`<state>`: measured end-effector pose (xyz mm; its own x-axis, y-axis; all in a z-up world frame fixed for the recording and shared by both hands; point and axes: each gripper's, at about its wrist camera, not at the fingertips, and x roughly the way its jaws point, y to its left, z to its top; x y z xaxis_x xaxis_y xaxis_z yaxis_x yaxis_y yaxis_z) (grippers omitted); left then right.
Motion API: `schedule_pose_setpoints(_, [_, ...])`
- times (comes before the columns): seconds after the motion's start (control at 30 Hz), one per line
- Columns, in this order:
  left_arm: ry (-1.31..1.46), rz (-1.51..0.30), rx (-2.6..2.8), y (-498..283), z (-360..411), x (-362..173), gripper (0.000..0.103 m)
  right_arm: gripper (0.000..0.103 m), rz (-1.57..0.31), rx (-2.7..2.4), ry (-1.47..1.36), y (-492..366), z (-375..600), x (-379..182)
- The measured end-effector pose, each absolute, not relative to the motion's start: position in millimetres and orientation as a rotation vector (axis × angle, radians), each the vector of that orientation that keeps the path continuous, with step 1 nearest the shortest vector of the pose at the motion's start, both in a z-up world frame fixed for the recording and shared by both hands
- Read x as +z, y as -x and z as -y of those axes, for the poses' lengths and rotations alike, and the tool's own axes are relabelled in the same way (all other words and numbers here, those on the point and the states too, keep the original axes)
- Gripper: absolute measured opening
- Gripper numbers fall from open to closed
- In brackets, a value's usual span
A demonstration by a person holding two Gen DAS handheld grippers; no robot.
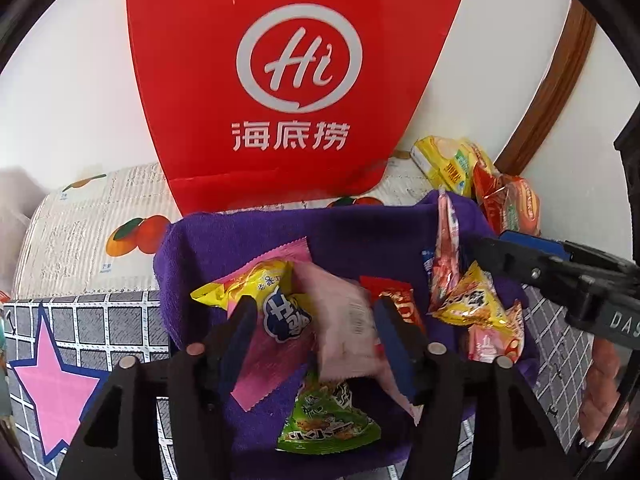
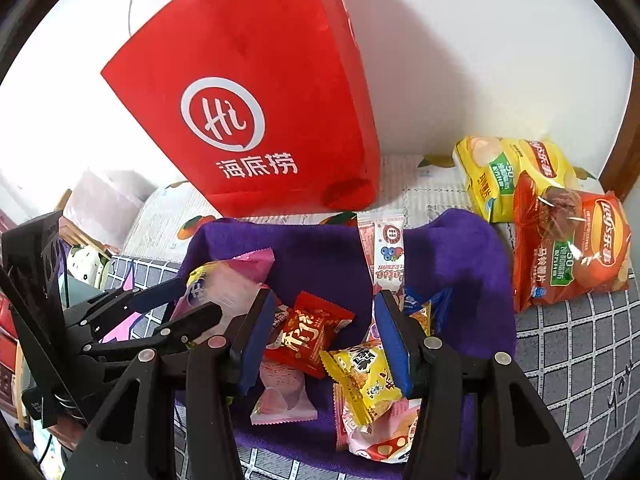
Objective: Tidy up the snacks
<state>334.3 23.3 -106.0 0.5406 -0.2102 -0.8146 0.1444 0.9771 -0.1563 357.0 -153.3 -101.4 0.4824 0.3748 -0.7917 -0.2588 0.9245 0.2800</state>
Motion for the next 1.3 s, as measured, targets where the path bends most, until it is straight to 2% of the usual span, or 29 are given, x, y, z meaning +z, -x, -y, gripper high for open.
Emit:
schedule_pose_setpoints(0.1, [0.072,-0.967,-0.228,-329.9,-20.6,-98.1,0.066,0.053,-0.975,0.374,-0.109,-351.3,149.1,-93.8])
schedule_pose_setpoints(0.27, [0.072,-0.937,-0.231,-319.2,-21.3,-78.9,0.067,0.063,-0.933,0.309,-0.113,-334.6,150.5,-79.3])
schedule_pose_setpoints(0.43, [0.042,-0.911,-0.244,-300.4,-10.5,-56.8,0.067,0.063,-0.936,0.255,-0.107,-306.7,159.7,-66.9])
schedule_pose_setpoints(0.6, [0.012,-0.889,-0.246,-259.0,-2.3,-35.1,0.067,0.082,-0.869,0.185,-0.112,-261.9,174.9,-41.9])
schedule_pose_setpoints(0.73, [0.047,-0.883,-0.227,-222.7,-4.6,-24.5,0.068,0.083,-0.857,0.199,-0.150,-222.6,183.7,-30.7])
schedule_pose_setpoints(0.87, [0.040,-0.856,-0.194,-182.1,-1.5,-13.8,0.068,0.083,-0.840,0.103,-0.066,-177.4,183.9,-24.4])
schedule_pose_setpoints(0.93, [0.036,-0.842,-0.162,-161.0,-1.7,-8.6,0.070,0.083,-0.847,0.110,-0.069,-160.6,186.8,-23.2])
schedule_pose_setpoints(1.07, [0.039,-0.822,-0.141,-129.2,-4.7,0.5,0.080,0.084,-0.860,0.081,-0.105,-127.4,199.0,-22.9])
schedule_pose_setpoints(1.13, [0.037,-0.804,-0.127,-114.0,-6.6,5.3,0.081,0.089,-0.853,0.078,-0.111,-112.6,201.8,-21.5])
schedule_pose_setpoints(1.2, [0.047,-0.794,-0.124,-101.6,-7.3,9.1,0.091,0.099,-0.837,0.080,-0.104,-94.3,202.8,-18.9])
schedule_pose_setpoints(1.3, [0.040,-0.762,-0.132,-80.7,-4.4,17.4,0.095,0.102,-0.816,0.070,-0.078,-73.0,202.7,-14.6])
